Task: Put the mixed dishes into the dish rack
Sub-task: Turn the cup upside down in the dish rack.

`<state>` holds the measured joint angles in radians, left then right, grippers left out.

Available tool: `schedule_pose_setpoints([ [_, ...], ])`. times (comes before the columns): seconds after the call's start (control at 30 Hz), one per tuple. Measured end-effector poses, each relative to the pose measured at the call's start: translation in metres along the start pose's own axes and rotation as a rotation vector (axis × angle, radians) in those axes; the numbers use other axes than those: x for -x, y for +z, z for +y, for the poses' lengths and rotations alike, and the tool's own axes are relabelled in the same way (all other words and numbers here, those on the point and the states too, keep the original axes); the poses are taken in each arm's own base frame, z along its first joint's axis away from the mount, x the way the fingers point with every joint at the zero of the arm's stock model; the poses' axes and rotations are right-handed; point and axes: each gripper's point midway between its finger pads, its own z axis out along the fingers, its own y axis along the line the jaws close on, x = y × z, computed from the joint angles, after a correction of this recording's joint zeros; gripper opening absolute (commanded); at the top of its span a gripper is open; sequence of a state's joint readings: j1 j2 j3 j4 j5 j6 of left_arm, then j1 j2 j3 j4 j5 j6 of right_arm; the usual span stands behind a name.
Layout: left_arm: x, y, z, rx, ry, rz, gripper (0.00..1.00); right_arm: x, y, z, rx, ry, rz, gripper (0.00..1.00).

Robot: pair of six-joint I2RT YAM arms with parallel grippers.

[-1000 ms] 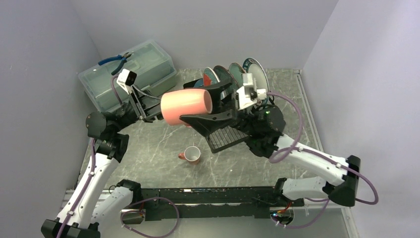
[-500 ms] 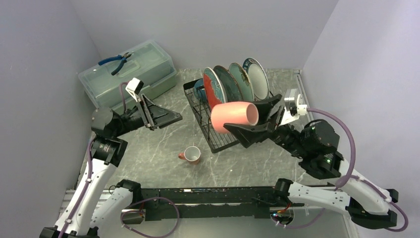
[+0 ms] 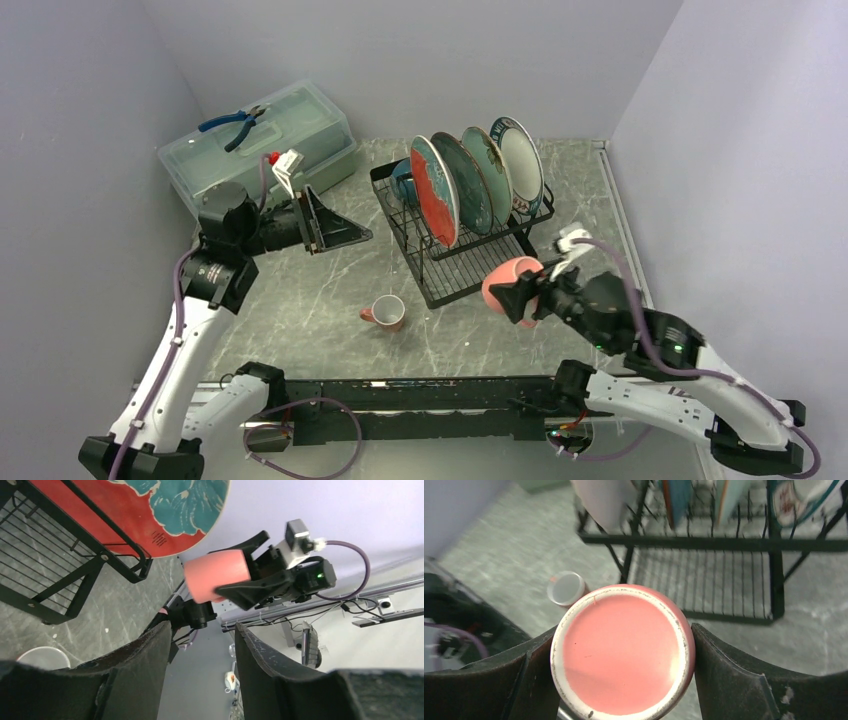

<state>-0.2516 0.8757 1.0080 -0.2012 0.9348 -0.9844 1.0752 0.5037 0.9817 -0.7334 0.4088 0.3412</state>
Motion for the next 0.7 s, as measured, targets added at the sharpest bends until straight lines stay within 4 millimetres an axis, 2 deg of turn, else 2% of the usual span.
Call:
schedule_pose_setpoints([
  [0.17, -0.002, 0.001, 0.014, 0.053, 0.031, 0.025, 0.53, -0.068, 0.031, -0.027, -0.149, -0.085, 0.147, 0.00],
  [0.3, -0.006, 0.001, 0.024, 0.089, 0.048, 0.047, 0.52, -0.098, 0.049, -0.044, -0.234, -0.135, 0.165, 0.00],
  [0.53, -0.008, 0.004, 0.037, 0.115, 0.059, 0.070, 0.50, -0.107, 0.075, -0.069, -0.358, -0.142, 0.068, 0.00],
  [0.7, -0.008, 0.007, 0.045, 0.127, 0.049, 0.083, 0.50, -0.107, 0.091, -0.101, -0.465, -0.062, 0.017, 0.00],
])
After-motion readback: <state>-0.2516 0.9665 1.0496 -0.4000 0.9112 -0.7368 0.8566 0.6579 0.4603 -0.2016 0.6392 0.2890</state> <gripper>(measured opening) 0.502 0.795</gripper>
